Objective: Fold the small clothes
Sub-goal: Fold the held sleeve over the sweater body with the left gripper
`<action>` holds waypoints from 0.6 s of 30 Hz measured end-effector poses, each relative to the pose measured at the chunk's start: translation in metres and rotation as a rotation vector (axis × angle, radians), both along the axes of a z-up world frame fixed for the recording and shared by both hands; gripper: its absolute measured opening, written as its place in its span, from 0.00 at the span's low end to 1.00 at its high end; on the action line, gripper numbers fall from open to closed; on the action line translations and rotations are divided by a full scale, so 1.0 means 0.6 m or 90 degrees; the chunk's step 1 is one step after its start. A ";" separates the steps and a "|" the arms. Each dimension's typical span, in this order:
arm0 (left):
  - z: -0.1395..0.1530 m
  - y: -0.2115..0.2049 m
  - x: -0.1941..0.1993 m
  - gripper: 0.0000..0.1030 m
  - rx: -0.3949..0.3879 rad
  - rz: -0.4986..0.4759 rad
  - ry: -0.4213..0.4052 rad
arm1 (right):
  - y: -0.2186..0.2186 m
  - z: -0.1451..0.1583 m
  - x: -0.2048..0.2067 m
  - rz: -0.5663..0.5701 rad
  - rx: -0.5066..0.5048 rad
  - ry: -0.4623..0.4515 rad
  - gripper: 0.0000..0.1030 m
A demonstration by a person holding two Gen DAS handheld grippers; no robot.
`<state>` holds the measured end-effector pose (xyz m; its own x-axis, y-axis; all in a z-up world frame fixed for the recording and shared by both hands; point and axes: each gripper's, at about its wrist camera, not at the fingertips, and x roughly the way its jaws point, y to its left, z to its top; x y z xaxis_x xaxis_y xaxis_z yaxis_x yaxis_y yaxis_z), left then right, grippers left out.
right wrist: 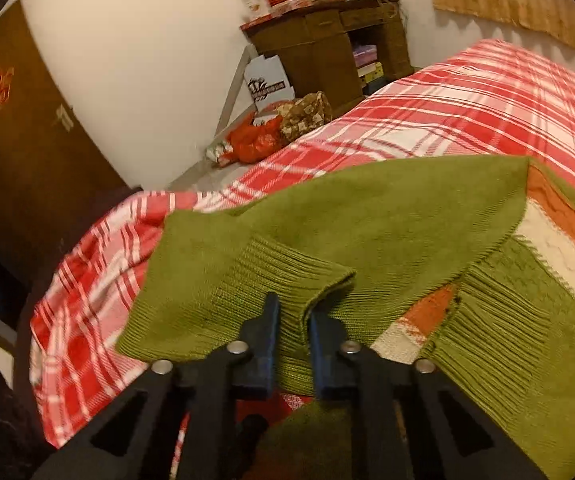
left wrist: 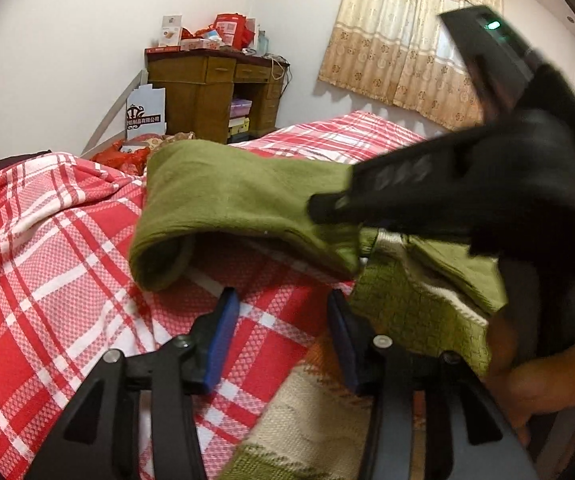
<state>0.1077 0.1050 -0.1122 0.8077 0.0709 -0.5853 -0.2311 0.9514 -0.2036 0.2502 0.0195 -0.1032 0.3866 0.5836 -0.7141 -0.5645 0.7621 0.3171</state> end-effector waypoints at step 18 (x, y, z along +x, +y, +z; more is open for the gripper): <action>0.003 -0.007 0.007 0.48 0.032 0.007 0.012 | -0.300 0.325 -0.070 -0.282 0.039 -0.277 0.03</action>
<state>0.1118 0.1005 -0.1104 0.7957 0.1088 -0.5958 -0.2445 0.9577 -0.1516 0.2079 -0.1604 0.0921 0.8493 0.3359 -0.4073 -0.2863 0.9412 0.1793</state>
